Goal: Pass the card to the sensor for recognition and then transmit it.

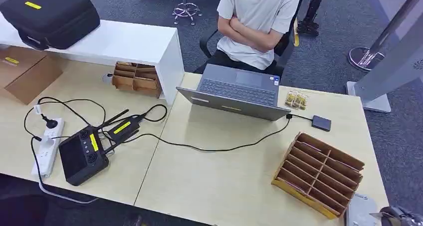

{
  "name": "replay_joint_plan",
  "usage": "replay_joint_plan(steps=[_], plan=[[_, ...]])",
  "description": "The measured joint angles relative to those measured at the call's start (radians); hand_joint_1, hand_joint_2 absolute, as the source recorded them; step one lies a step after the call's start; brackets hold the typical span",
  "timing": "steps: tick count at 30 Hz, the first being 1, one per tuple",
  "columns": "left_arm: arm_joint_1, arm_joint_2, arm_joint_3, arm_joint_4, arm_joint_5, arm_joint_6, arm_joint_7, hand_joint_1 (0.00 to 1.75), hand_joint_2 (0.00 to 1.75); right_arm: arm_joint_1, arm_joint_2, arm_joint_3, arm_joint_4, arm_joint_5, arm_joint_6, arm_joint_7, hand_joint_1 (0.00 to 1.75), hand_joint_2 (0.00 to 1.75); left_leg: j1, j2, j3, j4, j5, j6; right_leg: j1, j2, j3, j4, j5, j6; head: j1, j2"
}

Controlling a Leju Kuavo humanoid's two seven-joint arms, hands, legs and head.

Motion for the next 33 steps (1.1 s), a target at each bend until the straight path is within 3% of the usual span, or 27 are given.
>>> replay_joint_plan(steps=[7,15,33], plan=[[0.0,0.0,0.0,0.0,-0.003,0.0,0.0,0.0,0.0,0.001,-0.021,0.031,0.002,-0.021,-0.008,0.037,1.75,1.75,0.0,0.0,0.0,0.0,0.0,0.0,0.0,0.0,0.0,0.0,0.0,0.0,0.0,0.0],[0.0,0.0,0.001,0.0,-0.006,0.0,0.002,0.0,0.0,-0.003,-0.044,0.124,0.037,-0.06,-0.026,0.093,1.75,1.75,0.0,0.0,0.0,0.0,0.0,0.0,0.0,0.0,0.0,0.0,0.0,0.0,0.0,0.0],[0.0,0.0,0.007,0.0,-0.012,0.0,0.006,0.0,0.0,-0.017,-0.063,0.192,0.085,-0.109,-0.038,0.105,1.75,1.75,0.0,0.0,0.0,0.0,0.0,0.0,0.0,0.0,0.0,0.0,0.0,0.0,0.0,0.0]])
